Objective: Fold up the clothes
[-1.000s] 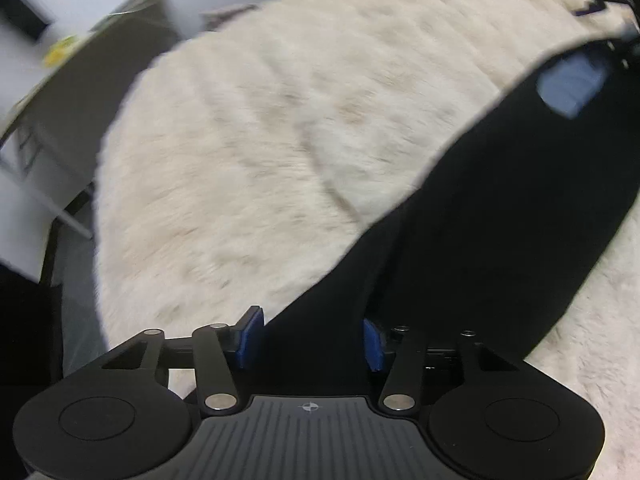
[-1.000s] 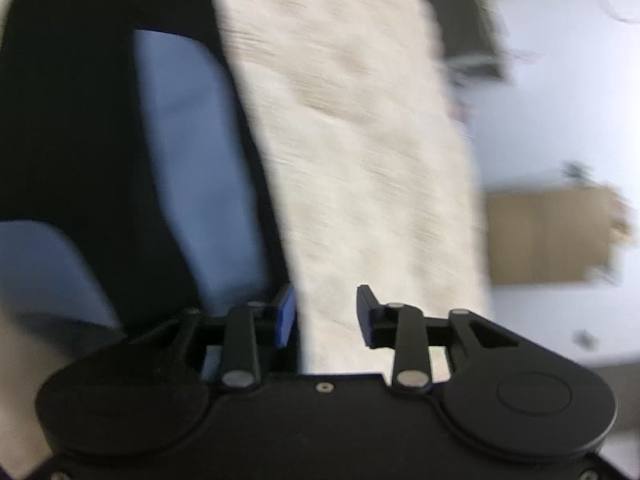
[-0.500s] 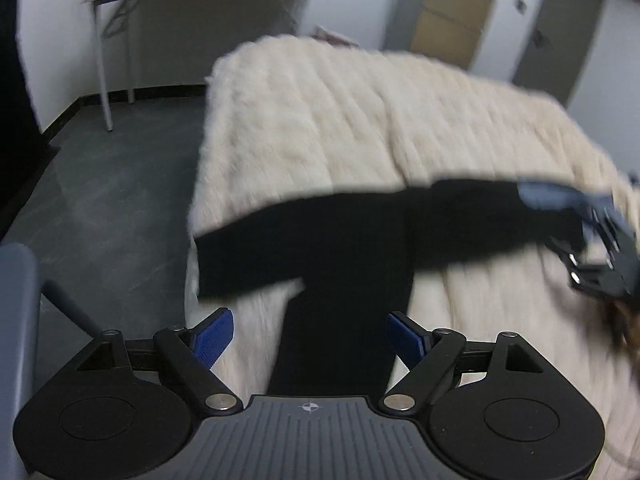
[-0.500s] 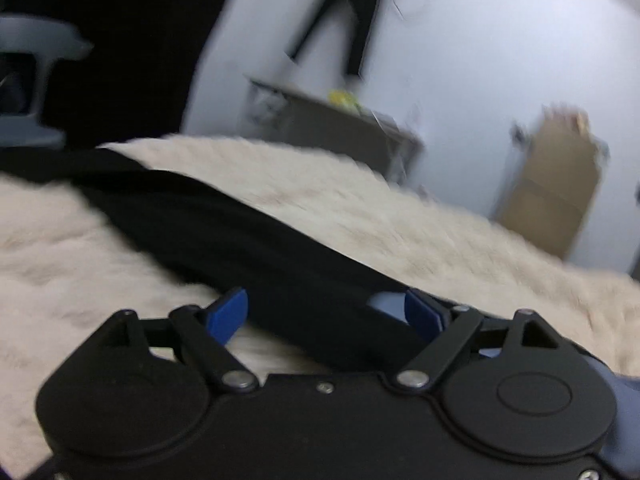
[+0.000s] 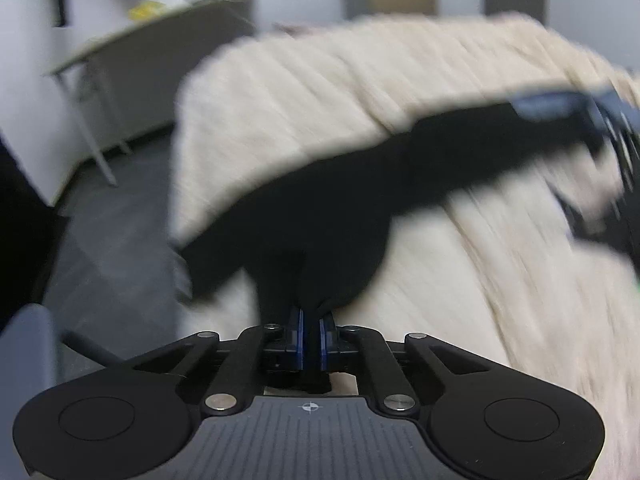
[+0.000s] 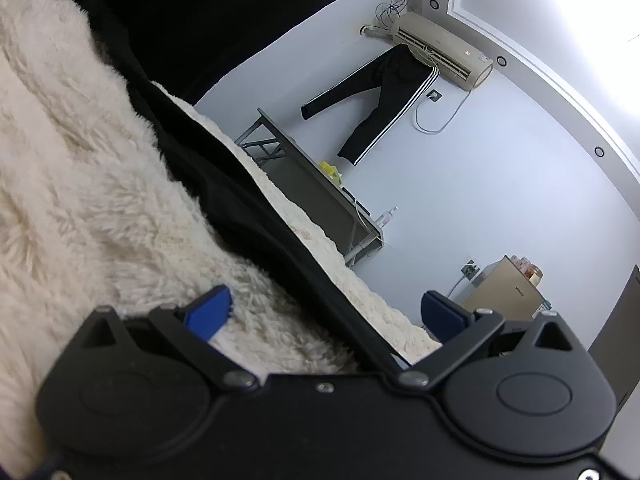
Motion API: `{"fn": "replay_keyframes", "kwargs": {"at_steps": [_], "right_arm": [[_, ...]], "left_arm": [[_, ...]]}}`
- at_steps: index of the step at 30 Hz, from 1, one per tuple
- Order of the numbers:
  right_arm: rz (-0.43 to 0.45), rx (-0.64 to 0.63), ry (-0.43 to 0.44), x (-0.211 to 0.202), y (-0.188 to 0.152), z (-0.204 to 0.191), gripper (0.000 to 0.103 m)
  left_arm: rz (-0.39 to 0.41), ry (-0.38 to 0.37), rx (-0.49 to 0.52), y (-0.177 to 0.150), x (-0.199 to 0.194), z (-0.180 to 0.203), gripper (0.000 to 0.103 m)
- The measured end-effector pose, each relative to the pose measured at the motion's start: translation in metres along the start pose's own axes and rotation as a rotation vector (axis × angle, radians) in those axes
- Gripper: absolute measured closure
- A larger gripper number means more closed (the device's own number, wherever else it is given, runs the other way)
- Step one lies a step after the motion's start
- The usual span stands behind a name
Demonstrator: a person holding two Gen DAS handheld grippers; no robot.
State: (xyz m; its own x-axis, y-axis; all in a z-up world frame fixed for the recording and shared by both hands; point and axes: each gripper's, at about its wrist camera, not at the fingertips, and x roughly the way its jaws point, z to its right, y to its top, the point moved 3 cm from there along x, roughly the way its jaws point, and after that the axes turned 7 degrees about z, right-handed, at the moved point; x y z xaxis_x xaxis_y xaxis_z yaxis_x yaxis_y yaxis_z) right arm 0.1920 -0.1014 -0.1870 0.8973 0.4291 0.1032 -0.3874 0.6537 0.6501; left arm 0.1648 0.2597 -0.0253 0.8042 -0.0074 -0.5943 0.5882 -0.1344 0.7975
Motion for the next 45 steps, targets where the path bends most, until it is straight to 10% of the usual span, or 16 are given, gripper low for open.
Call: {"fn": "replay_keyframes", "kwargs": {"at_steps": [7,23,28,30,34,41,45], "right_arm": [[-0.004,-0.004,0.000,-0.025,0.011,0.005,0.001],[0.009,-0.019,-0.001,-0.029,0.018,0.007,0.001],[0.007,-0.020,-0.002,-0.037,0.015,0.003,0.001],[0.007,-0.020,-0.003,-0.038,0.014,0.002,0.001],[0.007,-0.023,-0.004,-0.038,0.013,0.001,0.001],[0.004,-0.028,-0.002,-0.036,0.012,-0.001,0.002],[0.004,-0.031,-0.002,-0.035,0.012,-0.002,0.002]], "left_arm": [[-0.055,0.137,-0.240,0.024,0.042,-0.098,0.060],[-0.064,-0.309,-0.995,-0.068,0.045,-0.047,0.032],[0.047,-0.308,-1.183,-0.088,0.055,-0.048,0.031],[0.084,-0.314,-1.218,-0.088,0.062,-0.051,0.038],[0.197,-0.335,-1.260,-0.080,0.077,-0.048,0.098],[0.341,-0.264,-1.327,-0.079,0.058,-0.047,0.098],[0.389,-0.198,-1.189,-0.059,0.022,-0.047,0.098]]}}
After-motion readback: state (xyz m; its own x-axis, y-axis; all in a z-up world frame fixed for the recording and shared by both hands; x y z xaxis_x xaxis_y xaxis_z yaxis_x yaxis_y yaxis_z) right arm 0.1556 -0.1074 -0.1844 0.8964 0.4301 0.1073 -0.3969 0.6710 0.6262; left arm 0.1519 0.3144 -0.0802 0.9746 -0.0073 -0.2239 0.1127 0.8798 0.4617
